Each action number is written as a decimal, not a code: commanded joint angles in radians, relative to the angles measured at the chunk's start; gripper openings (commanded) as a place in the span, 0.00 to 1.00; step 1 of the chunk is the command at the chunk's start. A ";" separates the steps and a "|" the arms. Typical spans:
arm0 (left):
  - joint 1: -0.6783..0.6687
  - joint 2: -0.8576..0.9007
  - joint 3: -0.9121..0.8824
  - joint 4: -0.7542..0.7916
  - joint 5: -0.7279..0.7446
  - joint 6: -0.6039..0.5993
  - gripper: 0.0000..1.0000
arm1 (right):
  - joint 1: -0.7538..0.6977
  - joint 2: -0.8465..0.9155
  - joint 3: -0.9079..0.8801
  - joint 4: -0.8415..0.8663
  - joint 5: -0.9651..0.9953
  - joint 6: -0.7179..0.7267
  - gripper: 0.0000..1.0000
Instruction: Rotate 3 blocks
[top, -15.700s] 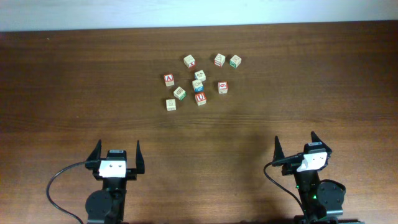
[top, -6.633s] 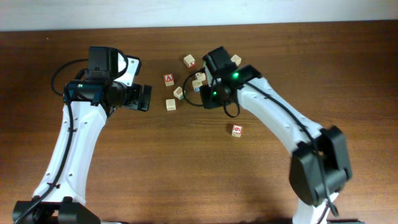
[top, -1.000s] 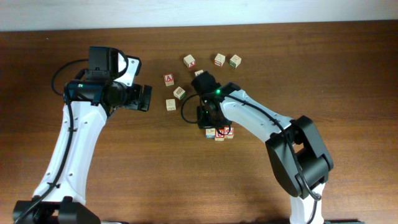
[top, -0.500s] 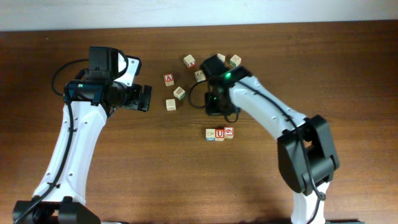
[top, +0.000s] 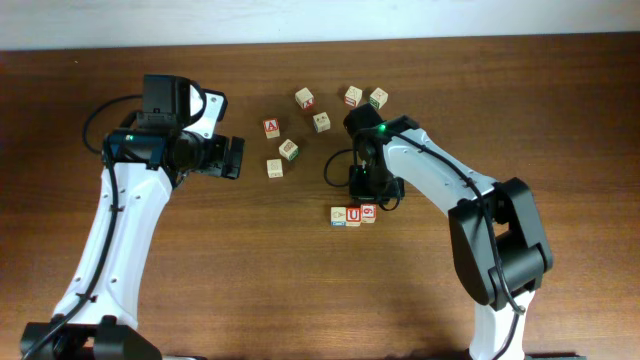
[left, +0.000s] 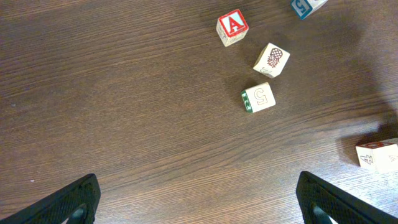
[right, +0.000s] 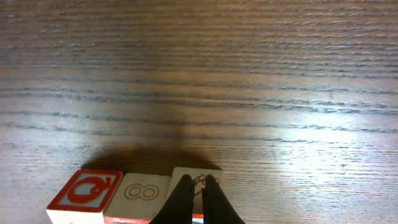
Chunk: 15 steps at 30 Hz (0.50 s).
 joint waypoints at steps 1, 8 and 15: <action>-0.004 0.005 0.015 -0.001 0.011 0.009 0.99 | 0.005 -0.004 -0.007 -0.008 -0.023 -0.030 0.08; -0.004 0.005 0.015 -0.001 0.011 0.009 0.99 | 0.005 -0.004 -0.007 -0.016 -0.027 -0.091 0.08; -0.004 0.005 0.015 -0.001 0.011 0.009 0.99 | 0.005 -0.004 -0.007 0.003 -0.074 -0.180 0.08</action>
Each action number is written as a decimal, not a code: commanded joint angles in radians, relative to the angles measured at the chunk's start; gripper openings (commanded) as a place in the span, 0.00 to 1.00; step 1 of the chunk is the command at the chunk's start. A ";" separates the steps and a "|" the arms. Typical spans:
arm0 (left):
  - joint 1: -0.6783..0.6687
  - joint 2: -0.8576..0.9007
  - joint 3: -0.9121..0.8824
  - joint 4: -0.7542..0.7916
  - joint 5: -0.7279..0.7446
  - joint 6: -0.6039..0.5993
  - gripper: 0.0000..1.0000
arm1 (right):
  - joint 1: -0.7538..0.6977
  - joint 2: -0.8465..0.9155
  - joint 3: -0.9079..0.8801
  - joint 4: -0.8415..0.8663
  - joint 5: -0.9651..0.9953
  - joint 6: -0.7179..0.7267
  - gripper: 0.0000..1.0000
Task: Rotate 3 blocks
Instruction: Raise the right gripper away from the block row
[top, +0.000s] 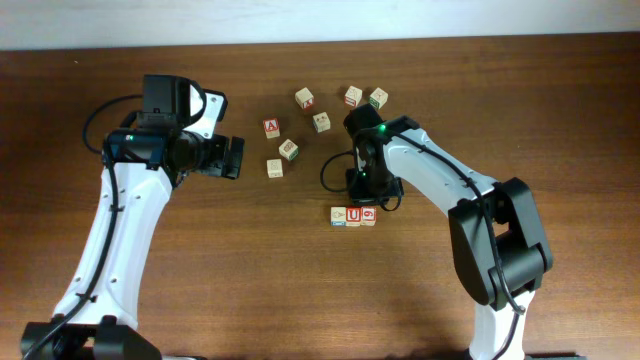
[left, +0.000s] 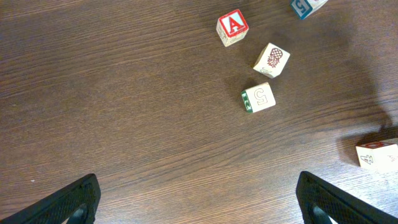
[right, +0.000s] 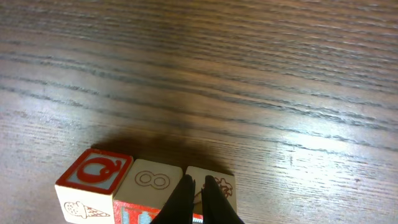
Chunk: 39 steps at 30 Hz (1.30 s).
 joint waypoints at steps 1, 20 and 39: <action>-0.004 0.005 0.015 -0.001 0.011 0.009 0.99 | 0.005 -0.004 -0.006 0.003 -0.023 -0.042 0.08; -0.004 0.005 0.015 -0.001 0.011 0.009 0.99 | -0.170 -0.187 0.398 -0.350 -0.092 -0.148 0.19; -0.116 0.127 -0.016 0.082 0.392 -0.307 0.89 | -0.283 -0.206 -0.219 0.045 -0.283 -0.167 0.28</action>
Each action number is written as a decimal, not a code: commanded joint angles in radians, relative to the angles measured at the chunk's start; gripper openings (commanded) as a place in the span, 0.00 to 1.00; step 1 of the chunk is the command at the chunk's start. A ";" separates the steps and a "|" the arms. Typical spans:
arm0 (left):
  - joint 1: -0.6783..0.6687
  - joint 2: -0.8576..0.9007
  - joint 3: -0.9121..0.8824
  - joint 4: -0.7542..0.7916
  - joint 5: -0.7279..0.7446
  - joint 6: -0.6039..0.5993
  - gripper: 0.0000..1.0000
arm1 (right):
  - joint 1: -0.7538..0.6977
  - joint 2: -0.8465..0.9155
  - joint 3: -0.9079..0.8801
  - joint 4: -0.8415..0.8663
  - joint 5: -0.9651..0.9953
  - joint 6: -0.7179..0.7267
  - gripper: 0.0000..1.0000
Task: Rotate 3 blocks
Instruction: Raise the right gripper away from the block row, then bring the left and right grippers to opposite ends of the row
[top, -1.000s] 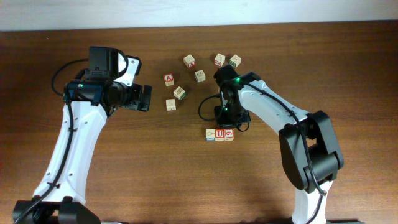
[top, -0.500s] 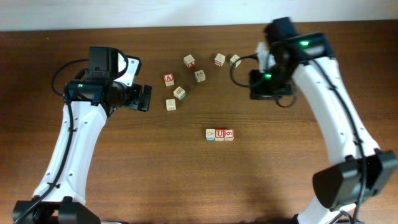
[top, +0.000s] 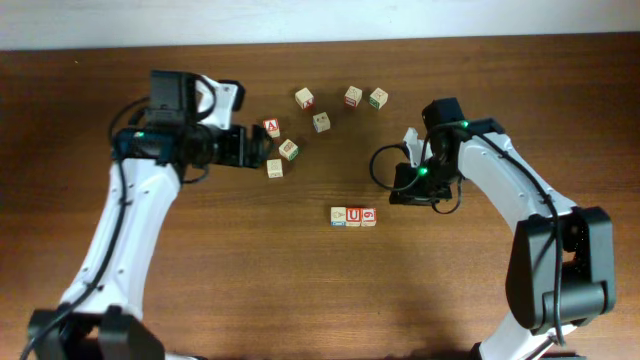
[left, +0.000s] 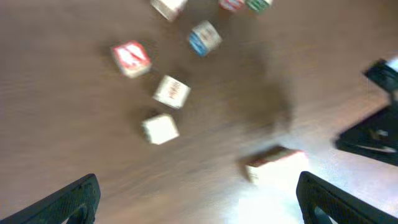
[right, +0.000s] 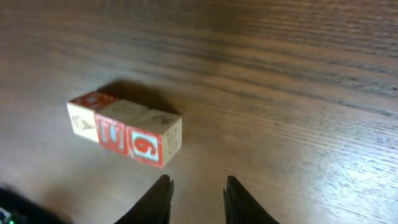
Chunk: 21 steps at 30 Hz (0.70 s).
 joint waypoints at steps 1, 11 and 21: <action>-0.088 0.107 -0.015 -0.009 0.060 -0.198 0.57 | -0.002 0.002 -0.024 0.025 -0.012 0.045 0.27; -0.257 0.313 -0.022 -0.073 -0.017 -0.338 0.04 | 0.030 0.008 -0.124 0.135 -0.016 0.150 0.11; -0.272 0.332 -0.025 -0.116 -0.014 -0.338 0.03 | 0.121 0.038 -0.125 0.158 -0.005 0.226 0.09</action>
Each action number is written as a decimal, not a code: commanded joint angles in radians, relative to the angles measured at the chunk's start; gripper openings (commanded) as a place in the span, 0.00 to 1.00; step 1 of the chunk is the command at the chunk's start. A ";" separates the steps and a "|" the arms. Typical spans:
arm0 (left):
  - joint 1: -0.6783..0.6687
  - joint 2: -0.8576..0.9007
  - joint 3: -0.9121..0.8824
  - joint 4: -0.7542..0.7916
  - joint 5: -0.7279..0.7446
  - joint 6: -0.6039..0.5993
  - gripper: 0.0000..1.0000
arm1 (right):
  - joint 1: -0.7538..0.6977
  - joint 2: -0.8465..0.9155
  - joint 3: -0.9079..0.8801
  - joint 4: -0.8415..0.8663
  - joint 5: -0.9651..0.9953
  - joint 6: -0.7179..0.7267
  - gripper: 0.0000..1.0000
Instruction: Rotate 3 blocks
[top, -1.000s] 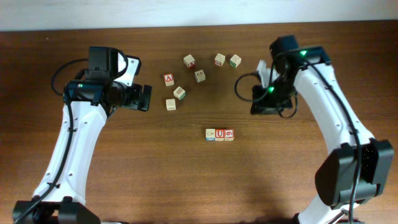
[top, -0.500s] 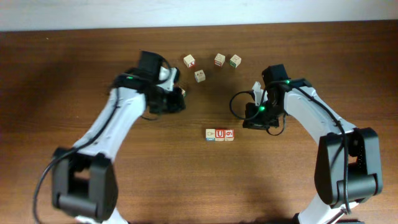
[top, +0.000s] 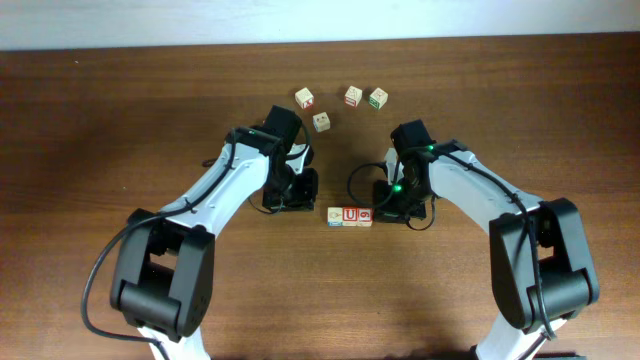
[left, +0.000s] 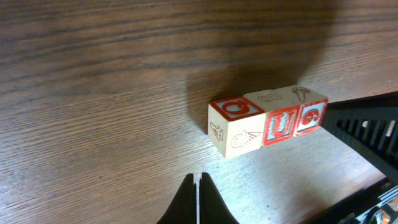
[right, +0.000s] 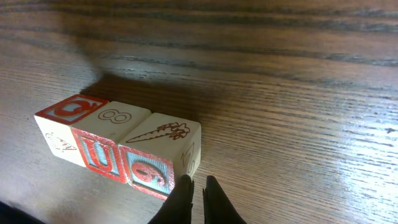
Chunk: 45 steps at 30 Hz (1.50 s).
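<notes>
Three wooden blocks stand in a touching row (top: 350, 215). From left to right they are a red Q block (left: 231, 124), a U block (left: 278, 119) and a 9 block (right: 163, 158) with a carrot on top. My left gripper (left: 199, 181) is shut on nothing, low over the table just short of the Q end, also seen in the overhead view (top: 305, 203). My right gripper (right: 198, 184) is shut at the 9 end, one fingertip against that block's lower corner, also visible from overhead (top: 380, 208).
Several loose letter blocks lie at the back: one (top: 305, 97), one (top: 322, 121), one (top: 353, 96) and one (top: 377, 97). My left arm (top: 240, 175) covers the table left of the row. The right arm (top: 470, 185) crosses the right side.
My left gripper was open high near the loose blocks; now it is shut, low at the row's left end. My right gripper was open to the right of the row; now shut against the 9 block.
First my right gripper was shut with its tips on top of the carrot block while the left hung open far left. The same held half a second later. Then the right stood open right of the row. Now both are shut at the row's two ends.
</notes>
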 joint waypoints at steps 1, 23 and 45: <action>0.003 0.025 -0.010 -0.003 -0.004 -0.010 0.03 | -0.001 0.006 -0.008 0.000 0.002 0.024 0.09; -0.056 0.060 -0.096 0.207 -0.026 0.021 0.00 | -0.124 0.024 -0.033 0.052 -0.211 -0.213 0.04; -0.060 0.065 -0.096 0.202 0.075 -0.010 0.00 | -0.111 0.024 -0.047 0.039 -0.214 -0.167 0.04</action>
